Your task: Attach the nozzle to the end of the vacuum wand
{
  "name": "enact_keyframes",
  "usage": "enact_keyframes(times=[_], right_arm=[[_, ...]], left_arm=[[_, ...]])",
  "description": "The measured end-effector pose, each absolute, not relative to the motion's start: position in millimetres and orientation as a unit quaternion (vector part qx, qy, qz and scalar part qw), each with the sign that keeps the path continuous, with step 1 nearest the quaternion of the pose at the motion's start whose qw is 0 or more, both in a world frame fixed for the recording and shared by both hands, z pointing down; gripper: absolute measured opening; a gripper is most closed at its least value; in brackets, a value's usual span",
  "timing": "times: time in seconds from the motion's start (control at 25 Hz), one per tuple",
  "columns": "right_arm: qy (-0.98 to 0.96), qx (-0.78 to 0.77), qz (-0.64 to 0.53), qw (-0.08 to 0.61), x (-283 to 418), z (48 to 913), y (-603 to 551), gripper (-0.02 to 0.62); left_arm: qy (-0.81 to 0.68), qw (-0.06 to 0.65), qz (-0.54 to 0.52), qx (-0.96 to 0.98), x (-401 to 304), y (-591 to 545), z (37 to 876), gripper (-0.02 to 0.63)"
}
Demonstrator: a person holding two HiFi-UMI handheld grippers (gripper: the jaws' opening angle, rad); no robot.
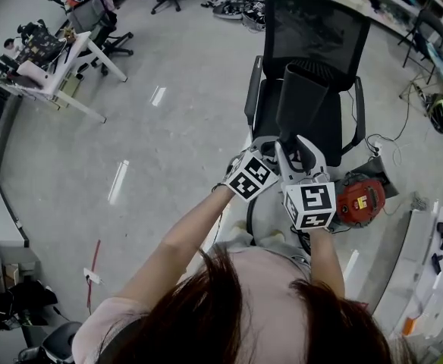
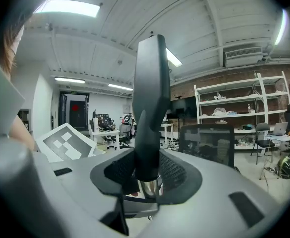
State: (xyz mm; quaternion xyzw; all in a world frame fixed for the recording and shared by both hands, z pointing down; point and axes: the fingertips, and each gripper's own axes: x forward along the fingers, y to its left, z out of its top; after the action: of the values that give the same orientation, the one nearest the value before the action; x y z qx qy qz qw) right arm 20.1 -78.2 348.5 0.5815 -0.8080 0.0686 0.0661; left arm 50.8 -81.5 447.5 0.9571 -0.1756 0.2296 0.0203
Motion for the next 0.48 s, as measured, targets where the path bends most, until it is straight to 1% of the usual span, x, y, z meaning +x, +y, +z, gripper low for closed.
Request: enact_keyframes(times=[0.48], right_arm=[[-0.840, 0.529, 0.089, 0.086, 18.4, 347.8, -75.6, 0.166]], left_arm=[[-0.166, 0.014, 0.233, 0.958, 51.4, -77.2, 445.0, 0.150]])
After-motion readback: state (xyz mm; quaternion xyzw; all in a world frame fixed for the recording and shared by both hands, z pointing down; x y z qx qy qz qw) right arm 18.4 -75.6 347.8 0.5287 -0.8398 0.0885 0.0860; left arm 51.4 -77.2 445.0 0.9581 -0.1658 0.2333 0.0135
